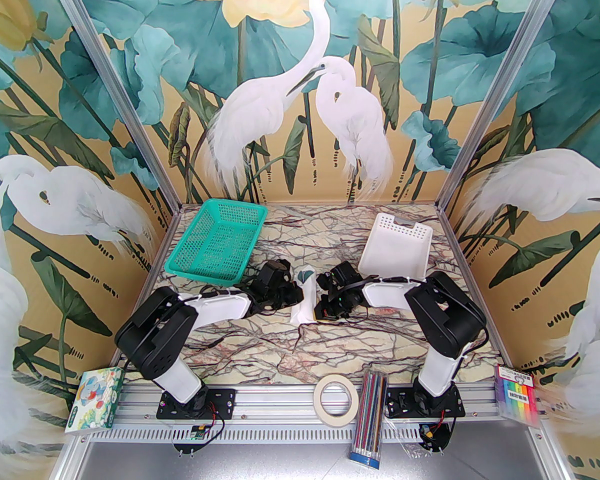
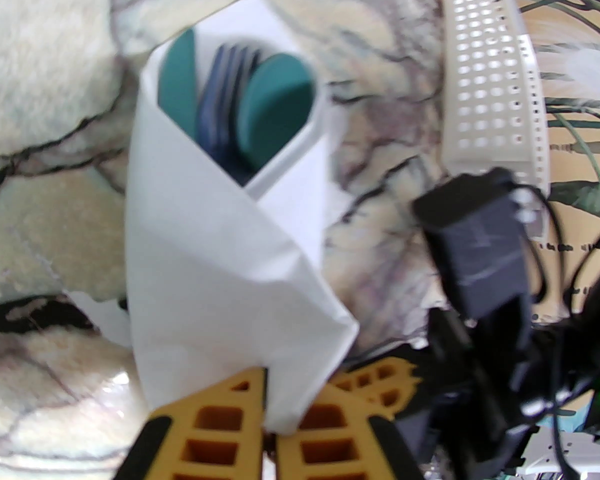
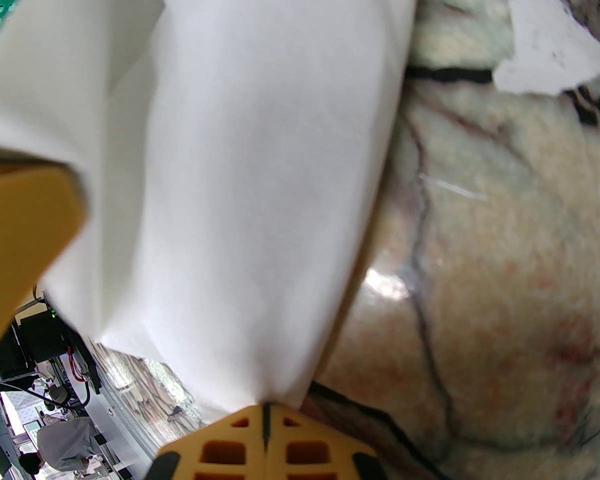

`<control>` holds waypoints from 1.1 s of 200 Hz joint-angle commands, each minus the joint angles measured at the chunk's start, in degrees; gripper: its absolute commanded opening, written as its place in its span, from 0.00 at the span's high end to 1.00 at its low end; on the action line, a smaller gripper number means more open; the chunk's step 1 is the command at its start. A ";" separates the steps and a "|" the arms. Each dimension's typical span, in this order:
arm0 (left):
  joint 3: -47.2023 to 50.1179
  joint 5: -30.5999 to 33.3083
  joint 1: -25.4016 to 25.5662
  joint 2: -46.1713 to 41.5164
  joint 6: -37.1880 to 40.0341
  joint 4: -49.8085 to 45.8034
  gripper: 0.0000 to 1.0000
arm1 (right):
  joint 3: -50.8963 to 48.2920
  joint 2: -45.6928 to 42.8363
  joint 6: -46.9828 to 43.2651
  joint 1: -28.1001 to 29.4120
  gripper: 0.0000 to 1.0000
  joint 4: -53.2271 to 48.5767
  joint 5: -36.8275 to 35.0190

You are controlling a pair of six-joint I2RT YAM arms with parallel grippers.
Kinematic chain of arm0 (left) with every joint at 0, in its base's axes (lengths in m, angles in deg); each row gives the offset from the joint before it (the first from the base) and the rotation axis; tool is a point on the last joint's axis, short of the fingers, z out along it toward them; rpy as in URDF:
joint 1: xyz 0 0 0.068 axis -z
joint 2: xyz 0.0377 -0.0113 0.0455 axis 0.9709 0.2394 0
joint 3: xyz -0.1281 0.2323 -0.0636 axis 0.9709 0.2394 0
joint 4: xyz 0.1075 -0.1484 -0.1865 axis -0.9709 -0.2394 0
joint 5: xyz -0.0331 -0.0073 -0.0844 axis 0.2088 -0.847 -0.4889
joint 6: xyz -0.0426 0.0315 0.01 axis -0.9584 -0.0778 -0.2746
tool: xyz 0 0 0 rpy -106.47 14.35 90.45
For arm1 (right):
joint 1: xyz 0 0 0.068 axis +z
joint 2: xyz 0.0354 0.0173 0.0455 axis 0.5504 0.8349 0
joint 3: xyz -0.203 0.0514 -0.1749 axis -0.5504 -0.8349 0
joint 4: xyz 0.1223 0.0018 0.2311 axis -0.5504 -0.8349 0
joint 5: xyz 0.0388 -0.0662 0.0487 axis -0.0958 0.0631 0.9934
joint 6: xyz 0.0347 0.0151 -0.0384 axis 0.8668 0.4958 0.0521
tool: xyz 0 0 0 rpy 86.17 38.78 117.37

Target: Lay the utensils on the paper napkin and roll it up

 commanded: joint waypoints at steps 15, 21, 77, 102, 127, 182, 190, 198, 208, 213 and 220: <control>1.03 0.57 0.20 3.01 -0.63 0.33 0.89 | 1.21 -0.52 -0.33 0.27 0.95 -1.98 -1.77; 1.16 0.74 0.14 3.34 -0.84 0.25 0.89 | 1.37 -1.04 -0.26 0.24 0.95 -2.08 -1.54; 1.03 2.05 0.05 4.03 -1.81 -1.50 0.89 | 2.75 -5.65 -0.17 -2.84 0.94 -1.77 0.89; 1.42 2.96 0.05 3.39 -2.34 -2.03 0.89 | 4.12 -4.82 -0.47 -4.60 0.94 -1.02 0.96; 1.56 3.17 0.05 3.33 -2.63 -2.20 0.89 | 6.44 -2.25 -0.53 -5.27 0.94 0.52 0.74; 1.56 2.97 -0.07 3.38 -2.63 -2.11 0.89 | 12.28 4.89 -0.63 -5.35 0.94 2.13 0.06; 1.60 2.89 -0.10 3.30 -2.61 -2.04 0.89 | 12.85 5.67 -0.50 -5.30 0.94 2.08 0.04; 1.64 2.74 -0.07 3.20 -2.47 -1.95 0.89 | 13.21 6.30 -0.62 -5.26 0.94 2.20 0.30; 1.81 2.64 -0.04 2.99 -2.50 -1.69 0.90 | 13.49 7.20 -0.51 -5.19 0.94 2.41 0.56; 1.82 2.49 -0.03 2.84 -2.52 -1.53 0.90 | 13.61 7.49 -0.51 -5.13 0.94 2.35 0.65; 2.04 2.53 -0.08 2.51 -2.52 -1.27 0.90 | 13.74 7.93 -0.57 -5.07 0.94 2.27 0.67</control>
